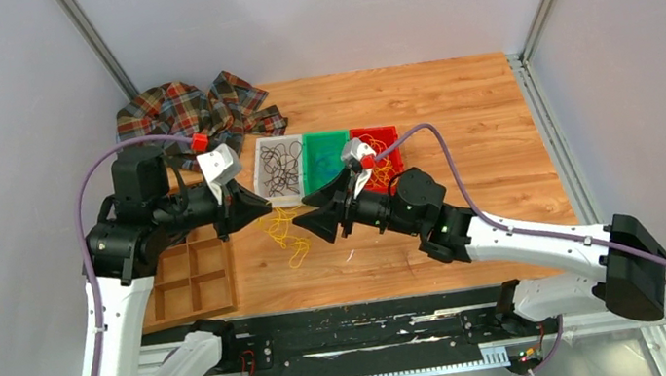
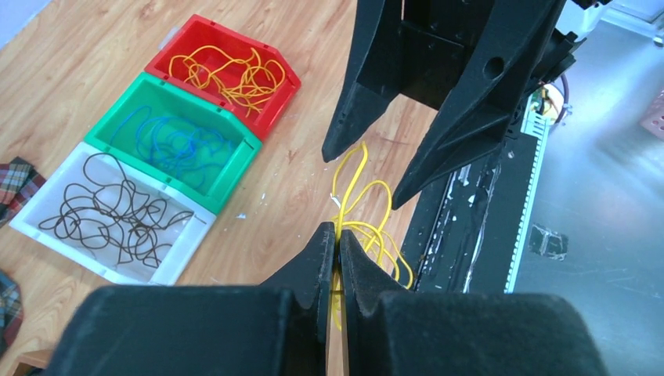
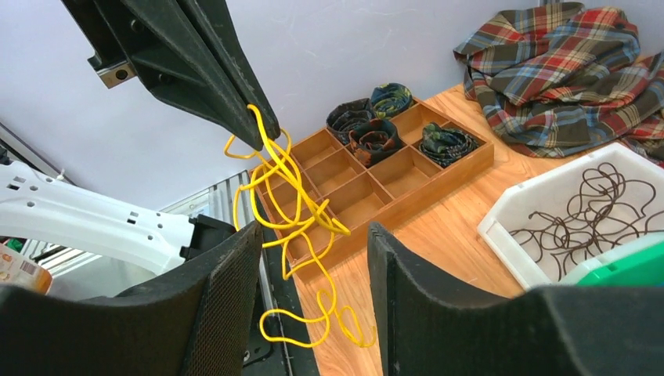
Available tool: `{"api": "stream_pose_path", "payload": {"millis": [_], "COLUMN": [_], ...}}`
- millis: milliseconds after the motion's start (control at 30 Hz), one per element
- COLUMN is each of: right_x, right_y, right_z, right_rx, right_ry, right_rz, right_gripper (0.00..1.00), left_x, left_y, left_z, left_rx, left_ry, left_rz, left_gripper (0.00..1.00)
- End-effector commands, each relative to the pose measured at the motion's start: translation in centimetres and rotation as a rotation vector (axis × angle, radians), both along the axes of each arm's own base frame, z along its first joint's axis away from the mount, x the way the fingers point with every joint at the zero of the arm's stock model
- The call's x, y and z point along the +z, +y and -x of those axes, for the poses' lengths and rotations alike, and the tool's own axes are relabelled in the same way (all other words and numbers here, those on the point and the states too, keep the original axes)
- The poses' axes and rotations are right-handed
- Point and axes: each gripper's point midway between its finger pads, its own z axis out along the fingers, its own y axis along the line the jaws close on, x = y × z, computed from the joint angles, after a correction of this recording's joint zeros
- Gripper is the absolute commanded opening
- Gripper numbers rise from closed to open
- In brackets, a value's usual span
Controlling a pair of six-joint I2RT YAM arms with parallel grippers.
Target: Untangle the cables
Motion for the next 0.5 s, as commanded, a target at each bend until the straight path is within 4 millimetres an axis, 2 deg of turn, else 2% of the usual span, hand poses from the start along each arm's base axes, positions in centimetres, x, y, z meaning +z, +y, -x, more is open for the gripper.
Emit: {"api": "stream_pose_path", "payload": {"millis": [0, 200, 367, 467], "right_x": [3.5, 3.8, 3.4, 3.1], "right_y": [0.5, 0.8, 0.9, 1.2], "right_z": [0.2, 0.8, 1.4, 1.3], "right_rx": [0.025, 0.065, 0.106, 0.110], "right_ry": [-0.065, -0.089, -0.090, -0.075], "right_rz": [-0.077, -0.047, -0.019, 0.004], "right_gripper": [0.49, 0.27, 0.19, 0.02], "left_x": [0.7, 0.0, -0.6, -0.5], "left_y": [-0.3, 0.0, 0.2, 0.2], "left_z": [0.8, 1.0, 0.8, 0.8], "left_rx": [-0.024, -0.018, -0.006, -0.010], "left_ry": [0.009, -0.011, -0.024, -0.022], "left_rz": [0.031, 0.014, -0.007, -0.002], "left_gripper": [0.08, 0.08, 0.07, 0.07]}}
